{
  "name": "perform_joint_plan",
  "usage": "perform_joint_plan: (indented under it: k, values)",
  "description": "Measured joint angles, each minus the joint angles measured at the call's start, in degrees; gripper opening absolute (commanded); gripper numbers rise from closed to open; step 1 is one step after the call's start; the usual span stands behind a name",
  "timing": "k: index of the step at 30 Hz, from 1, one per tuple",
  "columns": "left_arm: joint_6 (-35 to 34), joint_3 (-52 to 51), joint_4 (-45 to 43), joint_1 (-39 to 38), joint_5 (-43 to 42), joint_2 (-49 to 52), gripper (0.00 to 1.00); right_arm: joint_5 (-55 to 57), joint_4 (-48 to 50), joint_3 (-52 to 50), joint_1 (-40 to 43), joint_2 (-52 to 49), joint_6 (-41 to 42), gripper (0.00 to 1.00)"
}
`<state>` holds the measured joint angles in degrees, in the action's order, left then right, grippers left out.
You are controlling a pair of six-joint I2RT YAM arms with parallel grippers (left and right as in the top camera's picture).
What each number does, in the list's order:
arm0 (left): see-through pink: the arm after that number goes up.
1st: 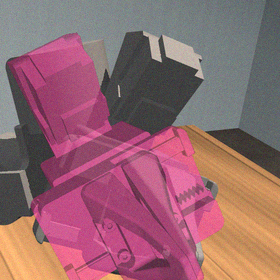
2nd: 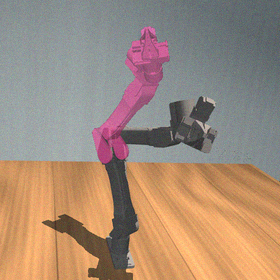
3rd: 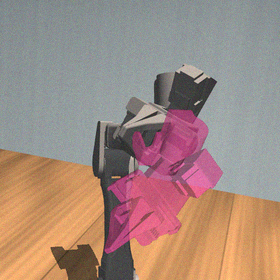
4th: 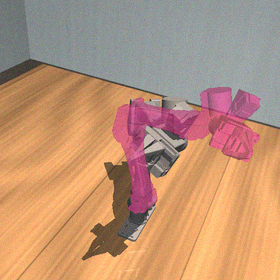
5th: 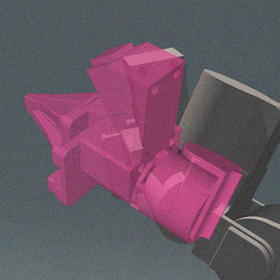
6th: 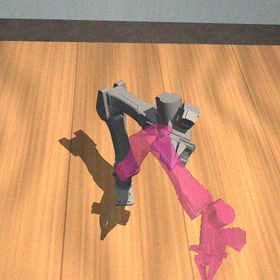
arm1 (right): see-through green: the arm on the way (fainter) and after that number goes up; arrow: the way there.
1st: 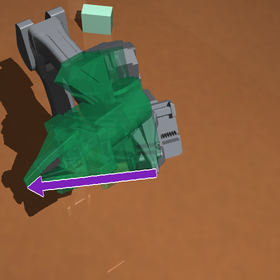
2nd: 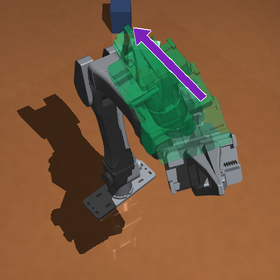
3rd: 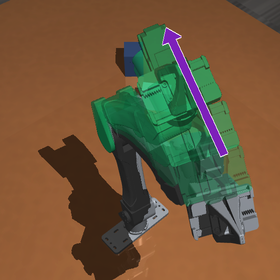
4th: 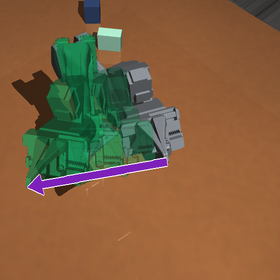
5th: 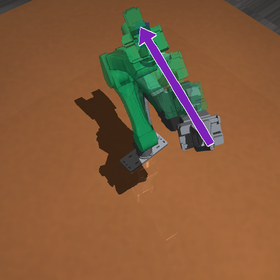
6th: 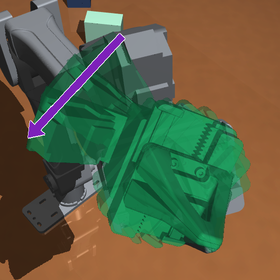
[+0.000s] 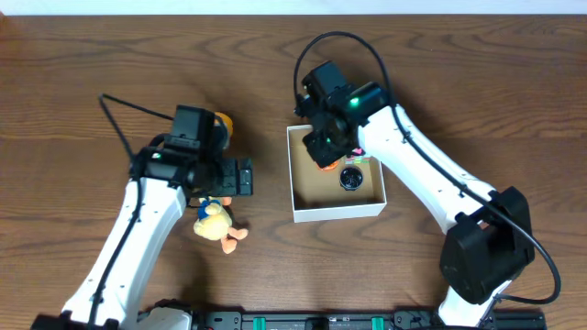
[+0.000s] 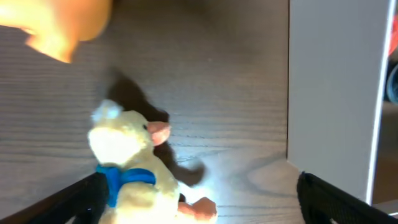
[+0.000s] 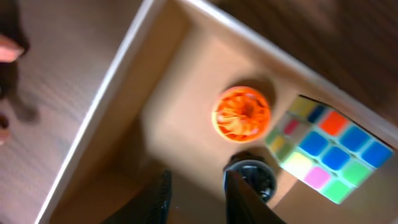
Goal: Pack container
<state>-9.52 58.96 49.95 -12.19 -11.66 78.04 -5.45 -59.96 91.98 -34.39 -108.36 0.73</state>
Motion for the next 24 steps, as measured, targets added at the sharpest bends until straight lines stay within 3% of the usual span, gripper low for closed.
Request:
perform_joint_plan:
  k: [8,13,15,24]
  values:
    - [0.39,0.00,0.00,-2.43,0.00,7.17,0.52,-0.48,0.42,0.00,-1.09,-1.05,-0.17,0.27]
    - [0.57,0.00,0.02,-4.81,0.00,8.96,0.53,-0.50,0.61,0.00,-1.09,-3.48,-0.17,0.27]
    - [0.66,0.00,0.02,-5.66,-0.02,8.87,0.59,-0.44,0.63,0.00,-1.09,-4.52,-0.13,0.28]
    - [-0.83,0.85,-0.92,-8.85,-0.44,4.35,0.65,0.90,1.25,0.00,-0.48,-6.88,0.81,0.29]
